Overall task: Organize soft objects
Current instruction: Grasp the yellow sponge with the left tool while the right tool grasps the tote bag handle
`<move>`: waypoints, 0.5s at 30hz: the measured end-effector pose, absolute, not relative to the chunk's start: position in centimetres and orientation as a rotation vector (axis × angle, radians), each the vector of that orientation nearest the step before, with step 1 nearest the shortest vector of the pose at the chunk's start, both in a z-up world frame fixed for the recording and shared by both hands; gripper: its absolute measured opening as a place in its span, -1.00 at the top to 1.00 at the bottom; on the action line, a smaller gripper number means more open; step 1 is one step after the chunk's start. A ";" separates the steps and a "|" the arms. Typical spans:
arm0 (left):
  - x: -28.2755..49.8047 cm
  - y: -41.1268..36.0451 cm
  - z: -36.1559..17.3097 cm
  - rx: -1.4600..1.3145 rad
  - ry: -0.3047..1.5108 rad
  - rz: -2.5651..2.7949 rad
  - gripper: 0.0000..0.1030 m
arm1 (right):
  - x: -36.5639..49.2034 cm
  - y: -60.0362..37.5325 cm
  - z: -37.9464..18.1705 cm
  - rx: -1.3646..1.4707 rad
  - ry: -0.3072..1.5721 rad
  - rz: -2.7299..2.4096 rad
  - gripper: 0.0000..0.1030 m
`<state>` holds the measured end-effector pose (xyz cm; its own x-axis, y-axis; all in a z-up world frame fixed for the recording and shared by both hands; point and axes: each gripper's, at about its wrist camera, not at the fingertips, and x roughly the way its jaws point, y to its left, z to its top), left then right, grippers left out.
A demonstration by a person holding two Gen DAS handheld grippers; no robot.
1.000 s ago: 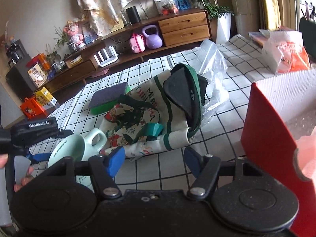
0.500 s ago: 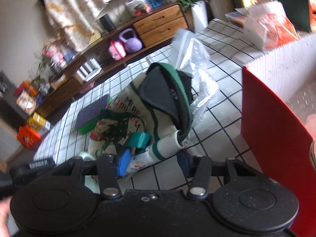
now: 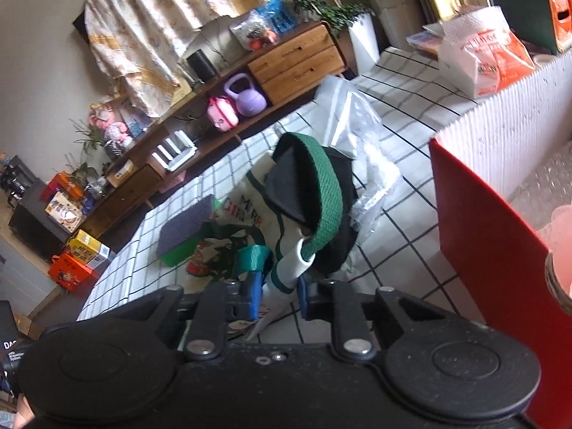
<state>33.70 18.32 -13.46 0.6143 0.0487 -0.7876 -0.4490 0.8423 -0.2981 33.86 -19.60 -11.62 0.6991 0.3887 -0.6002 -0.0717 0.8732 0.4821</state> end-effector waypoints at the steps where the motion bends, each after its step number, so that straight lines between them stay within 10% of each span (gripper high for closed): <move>1: 33.5 18.4 -13.4 -0.508 0.862 0.294 0.64 | 33.7 -19.6 -11.5 0.443 0.751 0.271 0.65; 15: 32.1 19.9 -13.2 -0.549 0.866 0.231 0.80 | 31.1 -19.5 -7.1 0.319 0.626 0.377 0.76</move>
